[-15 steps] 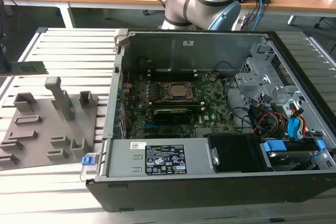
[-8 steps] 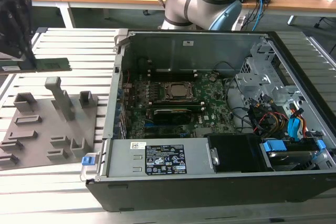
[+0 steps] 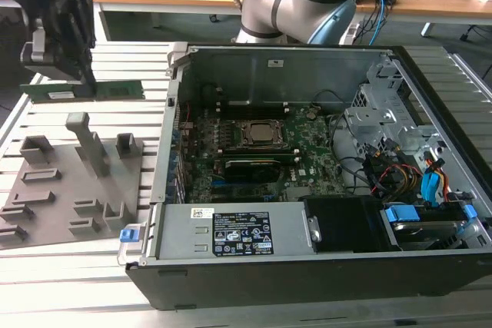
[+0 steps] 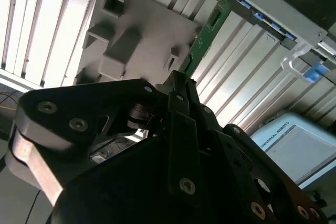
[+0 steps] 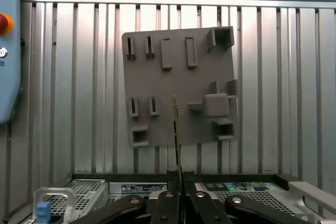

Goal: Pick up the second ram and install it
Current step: 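Pick up the second ram and move it above second insertion slot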

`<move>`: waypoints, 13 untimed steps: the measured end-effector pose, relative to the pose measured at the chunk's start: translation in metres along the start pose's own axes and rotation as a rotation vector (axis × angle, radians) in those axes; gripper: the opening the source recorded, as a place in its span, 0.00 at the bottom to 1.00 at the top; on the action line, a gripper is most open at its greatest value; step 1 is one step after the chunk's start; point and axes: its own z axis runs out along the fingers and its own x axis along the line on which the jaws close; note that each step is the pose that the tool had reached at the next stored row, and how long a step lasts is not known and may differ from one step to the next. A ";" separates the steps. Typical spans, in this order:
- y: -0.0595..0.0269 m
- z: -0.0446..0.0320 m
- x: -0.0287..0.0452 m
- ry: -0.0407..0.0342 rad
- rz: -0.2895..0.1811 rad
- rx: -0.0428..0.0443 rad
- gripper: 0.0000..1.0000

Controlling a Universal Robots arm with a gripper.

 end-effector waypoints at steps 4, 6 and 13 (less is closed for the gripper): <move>-0.0203 -0.0007 -0.0031 0.0000 0.000 -0.0004 0.14; -0.0337 -0.0012 -0.0053 0.0000 0.000 -0.0008 0.14; -0.0613 -0.0015 -0.0116 0.0000 0.000 -0.0014 0.14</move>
